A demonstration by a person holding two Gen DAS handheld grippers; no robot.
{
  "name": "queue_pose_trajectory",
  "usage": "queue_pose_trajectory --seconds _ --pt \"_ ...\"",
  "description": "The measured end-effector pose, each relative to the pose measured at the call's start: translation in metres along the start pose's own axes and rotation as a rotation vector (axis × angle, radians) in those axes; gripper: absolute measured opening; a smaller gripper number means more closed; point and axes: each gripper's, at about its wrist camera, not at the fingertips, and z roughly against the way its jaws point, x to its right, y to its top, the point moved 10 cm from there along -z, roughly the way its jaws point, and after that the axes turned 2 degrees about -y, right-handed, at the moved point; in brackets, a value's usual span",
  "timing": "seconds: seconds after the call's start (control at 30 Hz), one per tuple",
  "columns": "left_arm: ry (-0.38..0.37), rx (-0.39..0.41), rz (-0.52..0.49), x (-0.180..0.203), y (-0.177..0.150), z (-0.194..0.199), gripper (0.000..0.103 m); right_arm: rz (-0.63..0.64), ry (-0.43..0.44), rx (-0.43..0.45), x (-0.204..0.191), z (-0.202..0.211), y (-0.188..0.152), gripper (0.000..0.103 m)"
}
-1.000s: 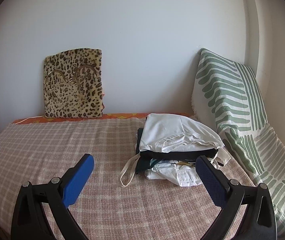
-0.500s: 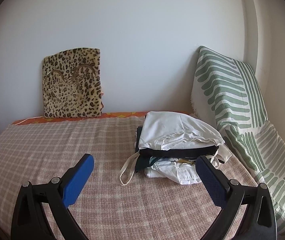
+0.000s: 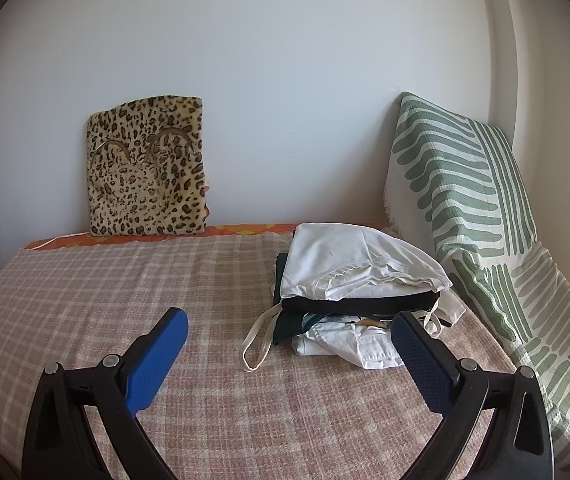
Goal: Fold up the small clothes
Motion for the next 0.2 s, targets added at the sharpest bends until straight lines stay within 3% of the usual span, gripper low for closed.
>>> queue_pose_trajectory --seconds 0.2 --pt "-0.009 -0.005 0.007 0.0038 -0.0020 -0.0010 0.103 0.003 0.004 -0.003 0.0004 -0.0029 -0.0001 0.103"
